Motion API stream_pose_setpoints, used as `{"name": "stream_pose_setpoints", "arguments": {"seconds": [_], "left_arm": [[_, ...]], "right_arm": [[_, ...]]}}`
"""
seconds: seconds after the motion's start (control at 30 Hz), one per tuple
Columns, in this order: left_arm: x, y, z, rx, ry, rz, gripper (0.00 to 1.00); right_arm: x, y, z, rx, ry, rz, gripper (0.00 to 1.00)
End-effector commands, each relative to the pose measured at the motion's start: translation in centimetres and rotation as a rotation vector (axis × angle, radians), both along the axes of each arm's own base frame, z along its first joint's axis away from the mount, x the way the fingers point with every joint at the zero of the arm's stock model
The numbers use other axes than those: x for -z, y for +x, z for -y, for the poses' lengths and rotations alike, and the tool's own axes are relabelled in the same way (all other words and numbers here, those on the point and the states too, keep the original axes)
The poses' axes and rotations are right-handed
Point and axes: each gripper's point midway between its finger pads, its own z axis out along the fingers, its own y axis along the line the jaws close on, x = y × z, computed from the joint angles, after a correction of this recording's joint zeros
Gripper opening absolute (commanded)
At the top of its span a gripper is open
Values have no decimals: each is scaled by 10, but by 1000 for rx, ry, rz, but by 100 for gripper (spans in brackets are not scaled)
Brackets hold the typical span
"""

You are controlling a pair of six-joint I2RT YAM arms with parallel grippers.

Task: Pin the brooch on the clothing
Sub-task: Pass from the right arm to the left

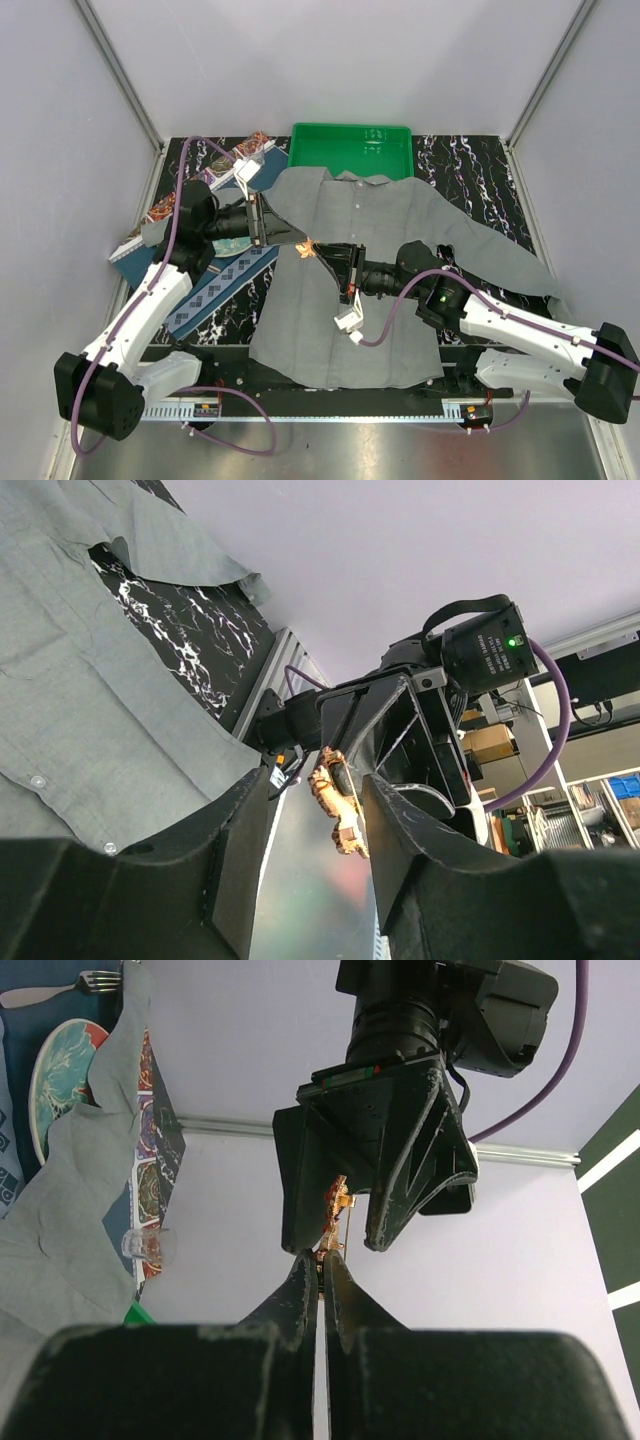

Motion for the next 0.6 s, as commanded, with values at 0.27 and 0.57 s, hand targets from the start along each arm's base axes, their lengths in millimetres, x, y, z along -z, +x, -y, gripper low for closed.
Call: {"name": "stream_pose_setpoints", "arguments": {"seconds": [0.27, 0.57], "left_arm": [[-12, -7, 5, 27, -32, 53, 17], [-8, -12, 5, 42, -26, 46, 31]], "right_arm": [[-19, -10, -1, -38, 55, 59, 0], [-19, -8, 0, -26, 57, 55, 0]]}}
